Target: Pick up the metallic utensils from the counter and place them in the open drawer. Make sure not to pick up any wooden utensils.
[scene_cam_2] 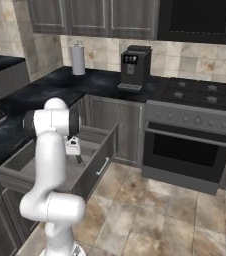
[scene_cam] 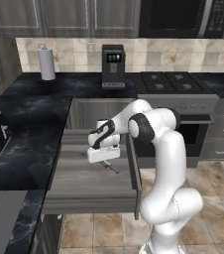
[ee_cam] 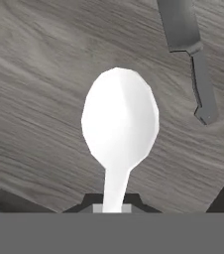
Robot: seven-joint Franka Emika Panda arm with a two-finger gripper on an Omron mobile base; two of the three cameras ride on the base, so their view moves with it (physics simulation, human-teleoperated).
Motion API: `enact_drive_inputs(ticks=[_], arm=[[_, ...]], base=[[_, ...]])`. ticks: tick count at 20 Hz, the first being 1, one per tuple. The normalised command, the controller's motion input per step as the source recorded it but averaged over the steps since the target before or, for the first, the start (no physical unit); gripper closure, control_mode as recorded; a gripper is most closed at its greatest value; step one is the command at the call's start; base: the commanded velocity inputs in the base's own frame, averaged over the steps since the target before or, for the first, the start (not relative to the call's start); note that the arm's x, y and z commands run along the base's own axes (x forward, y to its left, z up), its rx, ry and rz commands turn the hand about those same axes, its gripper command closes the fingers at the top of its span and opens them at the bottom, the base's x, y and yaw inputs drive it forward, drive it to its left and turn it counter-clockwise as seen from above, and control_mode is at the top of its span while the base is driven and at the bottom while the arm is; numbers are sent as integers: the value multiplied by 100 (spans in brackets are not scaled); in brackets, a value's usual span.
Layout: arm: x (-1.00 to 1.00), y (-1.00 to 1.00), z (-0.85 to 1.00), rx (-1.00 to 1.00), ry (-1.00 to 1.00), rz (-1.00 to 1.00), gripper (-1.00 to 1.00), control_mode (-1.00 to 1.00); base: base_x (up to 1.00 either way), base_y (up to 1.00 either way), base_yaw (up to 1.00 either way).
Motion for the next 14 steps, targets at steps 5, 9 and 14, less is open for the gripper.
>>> enact_drive_inputs(ticks=[5, 9, 14], arm=[[19, 11, -44, -1, 0, 0, 100, -100], [20, 5, -28, 0, 0, 0, 100, -100], [33, 2, -28, 0, 0, 0, 100, -100]], base=[[0, 0, 0], [0, 0, 0], [0, 0, 0]])
